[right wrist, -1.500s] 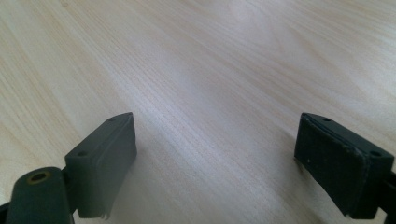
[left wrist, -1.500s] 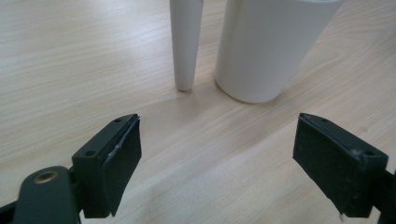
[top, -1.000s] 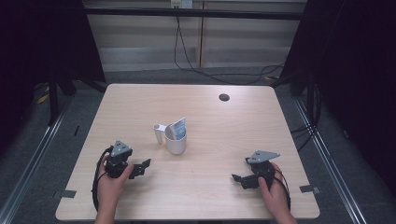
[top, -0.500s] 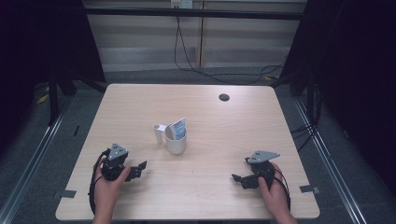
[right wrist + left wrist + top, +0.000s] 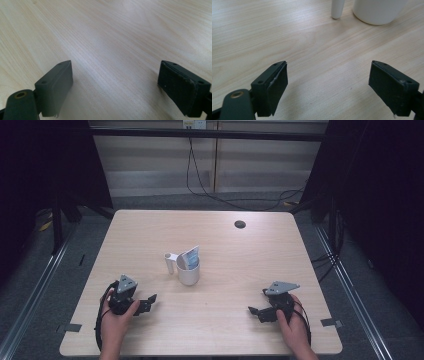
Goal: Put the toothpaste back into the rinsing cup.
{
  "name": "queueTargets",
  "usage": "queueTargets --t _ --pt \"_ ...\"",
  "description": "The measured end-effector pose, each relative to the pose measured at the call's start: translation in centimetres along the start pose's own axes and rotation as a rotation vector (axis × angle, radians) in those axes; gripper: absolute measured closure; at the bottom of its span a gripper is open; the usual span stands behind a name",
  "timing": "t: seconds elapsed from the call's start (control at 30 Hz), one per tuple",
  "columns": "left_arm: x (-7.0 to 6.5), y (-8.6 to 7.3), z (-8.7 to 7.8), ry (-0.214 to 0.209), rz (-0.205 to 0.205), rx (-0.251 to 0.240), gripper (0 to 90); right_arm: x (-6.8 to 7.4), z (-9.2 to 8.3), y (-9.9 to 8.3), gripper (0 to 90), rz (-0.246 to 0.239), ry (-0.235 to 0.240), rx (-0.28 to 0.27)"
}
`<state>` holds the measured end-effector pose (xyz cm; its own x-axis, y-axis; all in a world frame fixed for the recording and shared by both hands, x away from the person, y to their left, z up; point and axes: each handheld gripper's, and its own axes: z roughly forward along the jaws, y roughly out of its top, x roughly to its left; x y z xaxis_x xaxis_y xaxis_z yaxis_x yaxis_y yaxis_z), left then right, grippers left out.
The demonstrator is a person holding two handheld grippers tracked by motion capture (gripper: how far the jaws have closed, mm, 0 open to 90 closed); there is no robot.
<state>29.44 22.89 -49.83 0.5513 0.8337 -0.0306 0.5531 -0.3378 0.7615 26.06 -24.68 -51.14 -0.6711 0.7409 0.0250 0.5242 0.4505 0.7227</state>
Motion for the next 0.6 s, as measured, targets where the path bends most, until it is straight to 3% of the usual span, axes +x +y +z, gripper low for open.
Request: queueTargets --t 0.6 --pt "0.12 -0.76 0.42 0.018 0.016 0.032 15.6 -0.01 0.00 0.00 12.5 -0.001 0.000 0.000"
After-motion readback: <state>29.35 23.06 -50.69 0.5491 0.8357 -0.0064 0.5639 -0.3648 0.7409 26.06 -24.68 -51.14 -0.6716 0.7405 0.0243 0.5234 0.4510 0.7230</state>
